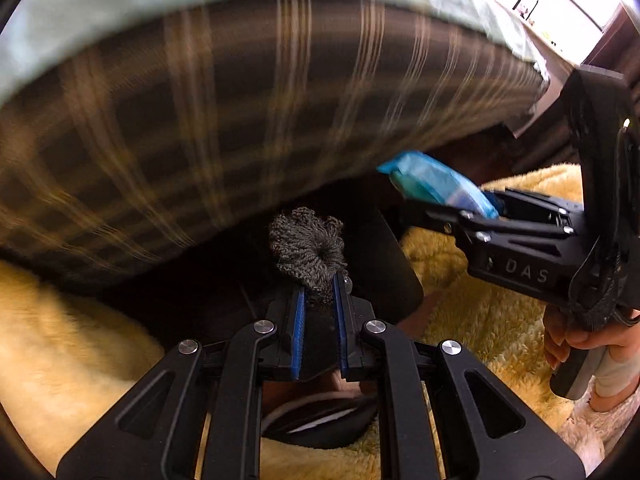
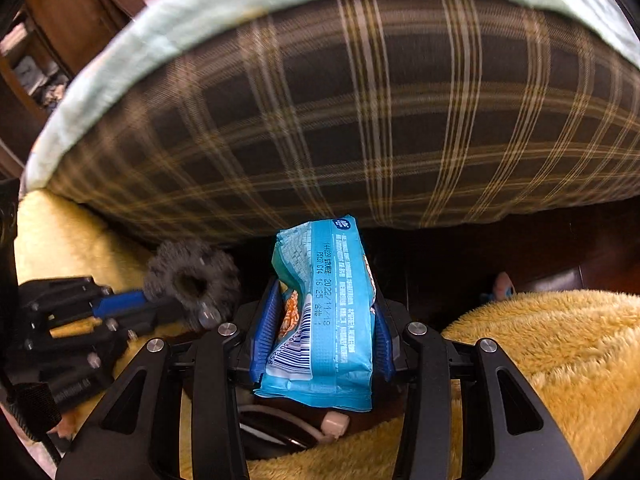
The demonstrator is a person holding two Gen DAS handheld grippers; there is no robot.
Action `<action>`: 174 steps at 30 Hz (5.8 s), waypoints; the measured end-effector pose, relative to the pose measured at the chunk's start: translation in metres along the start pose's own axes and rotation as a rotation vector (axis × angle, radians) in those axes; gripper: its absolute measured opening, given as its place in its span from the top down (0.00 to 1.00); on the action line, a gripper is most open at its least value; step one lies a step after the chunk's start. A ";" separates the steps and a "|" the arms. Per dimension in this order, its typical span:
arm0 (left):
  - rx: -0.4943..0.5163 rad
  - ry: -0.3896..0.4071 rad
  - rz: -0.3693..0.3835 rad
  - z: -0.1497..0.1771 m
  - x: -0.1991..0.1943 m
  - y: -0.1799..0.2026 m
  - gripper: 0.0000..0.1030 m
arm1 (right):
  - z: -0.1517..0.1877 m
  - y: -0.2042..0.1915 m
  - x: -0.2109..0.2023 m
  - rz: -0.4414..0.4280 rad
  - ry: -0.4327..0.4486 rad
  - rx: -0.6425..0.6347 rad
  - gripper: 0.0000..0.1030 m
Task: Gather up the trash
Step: 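Lower both tools to the floor bin and open both to drop items, then grasp the black card box with the left tool while the right tool grasps the plush doll, then carry both items down to the bin and open both tools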
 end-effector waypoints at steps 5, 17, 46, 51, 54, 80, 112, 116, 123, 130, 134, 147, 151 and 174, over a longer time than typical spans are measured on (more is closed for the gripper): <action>-0.016 -0.032 0.021 0.002 0.016 -0.001 0.85 | -0.006 0.007 0.007 0.009 -0.008 0.009 0.57; -0.021 0.008 -0.050 -0.014 0.001 -0.014 0.43 | -0.038 0.023 -0.019 0.028 0.051 0.040 0.28; -0.057 0.332 -0.310 -0.116 -0.137 -0.071 0.19 | -0.206 0.010 -0.140 0.124 0.538 -0.011 0.12; -0.065 0.335 -0.282 -0.146 -0.124 -0.073 0.19 | -0.237 0.004 -0.116 0.131 0.545 -0.009 0.12; -0.057 0.341 -0.269 -0.167 -0.115 -0.070 0.19 | -0.246 0.004 -0.107 0.122 0.543 0.002 0.12; -0.094 0.315 -0.324 -0.268 -0.058 -0.091 0.27 | -0.281 0.009 -0.083 0.051 0.536 0.002 0.28; -0.002 0.453 -0.257 -0.128 -0.173 -0.033 0.28 | -0.145 -0.047 -0.191 -0.013 0.603 -0.129 0.47; 0.014 0.459 -0.252 -0.102 -0.178 -0.020 0.28 | -0.116 -0.051 -0.182 -0.046 0.550 -0.140 0.47; 0.006 0.384 -0.210 -0.055 -0.156 -0.012 0.28 | -0.061 -0.043 -0.160 -0.067 0.429 -0.108 0.47; -0.007 0.238 -0.155 -0.015 -0.104 -0.004 0.28 | -0.016 -0.029 -0.114 -0.058 0.256 -0.062 0.47; -0.001 0.176 -0.136 -0.010 -0.079 -0.002 0.28 | -0.007 -0.022 -0.086 -0.043 0.195 -0.036 0.47; 0.004 -0.012 -0.080 -0.003 -0.002 0.002 0.28 | 0.001 -0.003 -0.019 -0.029 0.018 0.023 0.47; 0.011 -0.028 -0.079 -0.007 0.007 0.003 0.28 | 0.000 0.000 -0.014 -0.028 0.013 0.023 0.47; -0.009 0.010 -0.088 -0.010 -0.013 -0.012 0.08 | -0.068 0.022 -0.081 -0.013 0.144 0.064 0.32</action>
Point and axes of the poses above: each gripper's, at about its wrist camera, not at the fingertips, and x roughly the way its jaws point, y to its right, z to its underside, the point moved 6 cm from there along x, roughly the way its jaws point, and after that the axes turned 10 degrees about x, right-handed, at the moved point
